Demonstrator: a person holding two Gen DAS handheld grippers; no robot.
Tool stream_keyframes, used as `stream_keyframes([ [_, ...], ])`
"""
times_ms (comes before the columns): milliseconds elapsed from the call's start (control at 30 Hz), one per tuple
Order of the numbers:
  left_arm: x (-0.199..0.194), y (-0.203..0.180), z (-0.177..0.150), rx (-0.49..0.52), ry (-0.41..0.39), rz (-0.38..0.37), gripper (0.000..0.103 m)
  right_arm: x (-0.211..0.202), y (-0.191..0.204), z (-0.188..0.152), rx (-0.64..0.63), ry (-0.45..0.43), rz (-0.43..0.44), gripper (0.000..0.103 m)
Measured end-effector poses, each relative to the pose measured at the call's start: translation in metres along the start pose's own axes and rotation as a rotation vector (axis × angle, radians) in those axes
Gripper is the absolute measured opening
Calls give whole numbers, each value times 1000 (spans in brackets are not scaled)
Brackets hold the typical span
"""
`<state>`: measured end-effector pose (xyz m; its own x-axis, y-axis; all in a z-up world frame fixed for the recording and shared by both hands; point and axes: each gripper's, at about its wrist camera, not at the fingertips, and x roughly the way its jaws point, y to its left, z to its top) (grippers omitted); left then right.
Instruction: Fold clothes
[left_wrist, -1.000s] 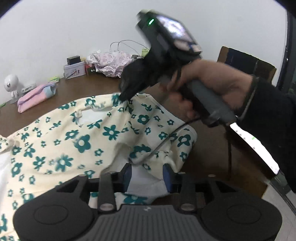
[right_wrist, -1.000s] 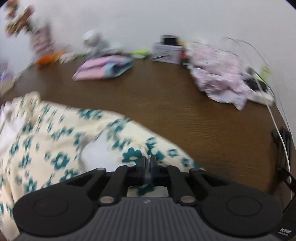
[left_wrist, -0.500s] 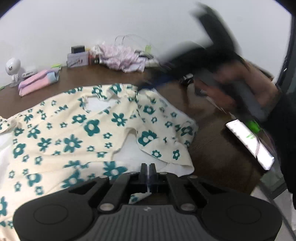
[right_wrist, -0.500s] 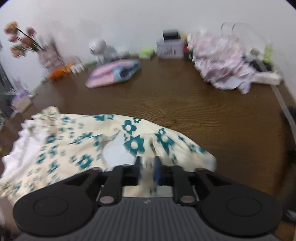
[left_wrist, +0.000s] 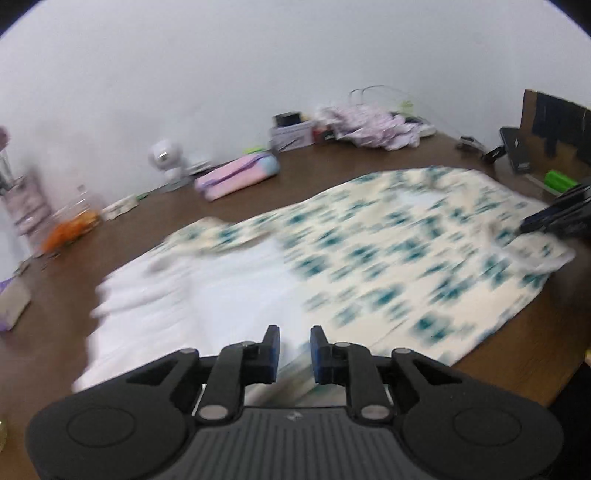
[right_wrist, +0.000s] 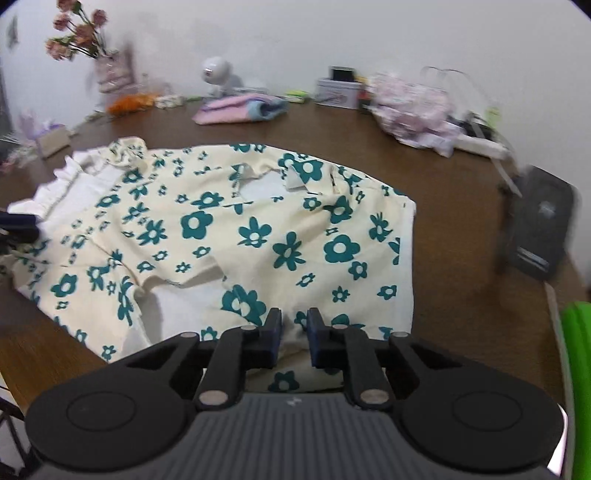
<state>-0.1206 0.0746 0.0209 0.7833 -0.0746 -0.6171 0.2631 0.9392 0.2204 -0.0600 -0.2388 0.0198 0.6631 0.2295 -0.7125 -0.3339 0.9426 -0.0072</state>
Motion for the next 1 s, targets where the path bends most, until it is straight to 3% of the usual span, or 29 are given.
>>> stream_keyframes([
  [67, -15, 11, -13, 22, -35, -5, 41, -11, -3, -11, 27, -4, -41, 14],
  [100, -23, 16, -19, 33, -52, -8, 42, -18, -2, -16, 37, -17, -50, 15],
  [167, -33, 25, -27, 49, -63, -27, 42, -36, 3, -22, 30, -78, -42, 16],
  [267, -43, 31, -34, 85, -52, -48, 42, -66, 26, -25, -28, -216, 117, 18],
  [400, -56, 35, -46, 109, -53, -67, 42, -66, 72, -33, -127, -243, 246, 18],
  [467, -64, 35, -51, 117, -64, -80, 42, -64, 87, -43, -207, -259, 253, 18],
  [533, -67, 32, -56, 121, -74, -105, 42, -65, 87, -50, -255, -274, 251, 27],
  [600, -63, 29, -61, 120, -75, -127, 42, -63, 77, -54, -263, -271, 252, 41],
  [833, -36, 34, -72, 116, -47, -157, 42, -32, 56, -59, -277, -186, 243, 41],
  [1000, -33, 48, -80, 119, -45, -162, 36, -33, 49, -58, -281, -165, 256, 41],
])
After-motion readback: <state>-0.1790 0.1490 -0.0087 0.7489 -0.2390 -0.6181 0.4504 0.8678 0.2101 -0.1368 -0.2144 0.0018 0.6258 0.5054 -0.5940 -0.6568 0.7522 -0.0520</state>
